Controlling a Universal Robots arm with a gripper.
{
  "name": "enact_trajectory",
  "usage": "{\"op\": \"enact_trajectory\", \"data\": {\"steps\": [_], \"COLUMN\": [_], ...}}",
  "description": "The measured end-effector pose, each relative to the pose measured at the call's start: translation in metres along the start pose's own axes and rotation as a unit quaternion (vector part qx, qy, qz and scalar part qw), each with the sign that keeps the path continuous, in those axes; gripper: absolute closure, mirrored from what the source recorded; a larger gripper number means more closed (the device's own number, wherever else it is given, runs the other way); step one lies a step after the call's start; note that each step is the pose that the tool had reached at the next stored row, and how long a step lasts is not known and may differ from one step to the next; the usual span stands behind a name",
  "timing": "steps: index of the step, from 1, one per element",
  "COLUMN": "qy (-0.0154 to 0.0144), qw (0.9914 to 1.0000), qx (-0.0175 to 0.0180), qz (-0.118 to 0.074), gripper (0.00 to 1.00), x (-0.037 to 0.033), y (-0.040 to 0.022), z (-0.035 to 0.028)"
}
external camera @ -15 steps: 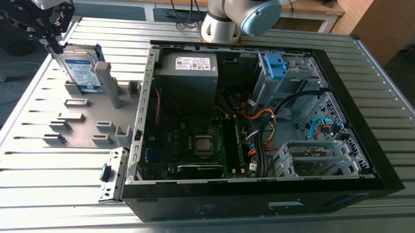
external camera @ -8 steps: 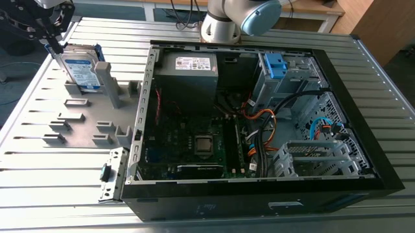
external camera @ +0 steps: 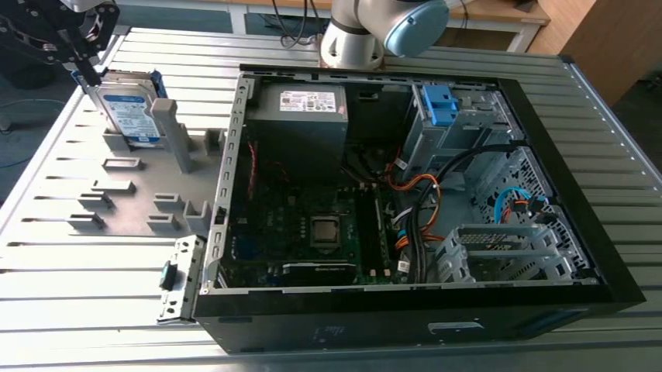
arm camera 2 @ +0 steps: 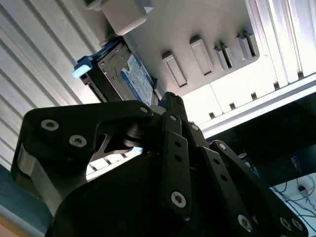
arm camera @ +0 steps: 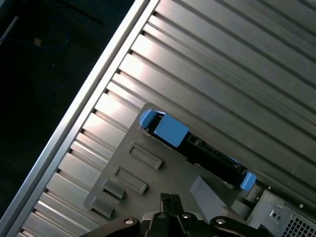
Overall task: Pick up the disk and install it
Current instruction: 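Pick up the disk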
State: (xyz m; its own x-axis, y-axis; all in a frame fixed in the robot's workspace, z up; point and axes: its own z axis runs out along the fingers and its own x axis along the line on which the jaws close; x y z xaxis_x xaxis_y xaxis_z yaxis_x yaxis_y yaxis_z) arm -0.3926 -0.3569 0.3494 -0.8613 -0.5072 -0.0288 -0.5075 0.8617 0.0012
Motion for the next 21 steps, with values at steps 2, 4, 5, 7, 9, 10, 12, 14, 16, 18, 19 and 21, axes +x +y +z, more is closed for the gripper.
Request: {"op": "enact_trajectory", "data": {"steps": [2, 4, 5, 7, 9, 10, 12, 14, 16, 18, 19, 21], "qy": [0.0000, 0.0000, 0.0000, 0.0000, 0.0000, 0.0000, 0.0000, 0.0000, 0.0001, 0.0001, 0.0001, 0.0001], "qw": [0.99998, 0.99994, 0.99990, 0.99980, 0.99968, 0.99961, 0.99944, 0.99924, 0.99903, 0.99878, 0.99864, 0.99836], "qx": [-0.0002, -0.0003, -0.0004, -0.0006, -0.0007, -0.0008, -0.0010, -0.0011, -0.0013, -0.0014, -0.0015, -0.0016], "qz": [-0.006, -0.011, -0.014, -0.020, -0.025, -0.028, -0.033, -0.039, -0.044, -0.049, -0.052, -0.057], "gripper": [0.89, 0.89, 0.89, 0.89, 0.89, 0.89, 0.89, 0.89, 0.89, 0.89, 0.89, 0.89], "x": [0.0000, 0.0000, 0.0000, 0.0000, 0.0000, 0.0000, 0.0000, 0.0000, 0.0000, 0.0000, 0.0000, 0.0000], "y": [0.0000, 0.0000, 0.0000, 0.0000, 0.0000, 0.0000, 0.0000, 0.0000, 0.0000, 0.0000, 0.0000, 0.0000], "z": [0.0000, 0.0000, 0.0000, 0.0000, 0.0000, 0.0000, 0.0000, 0.0000, 0.0000, 0.0000, 0.0000, 0.0000]}}
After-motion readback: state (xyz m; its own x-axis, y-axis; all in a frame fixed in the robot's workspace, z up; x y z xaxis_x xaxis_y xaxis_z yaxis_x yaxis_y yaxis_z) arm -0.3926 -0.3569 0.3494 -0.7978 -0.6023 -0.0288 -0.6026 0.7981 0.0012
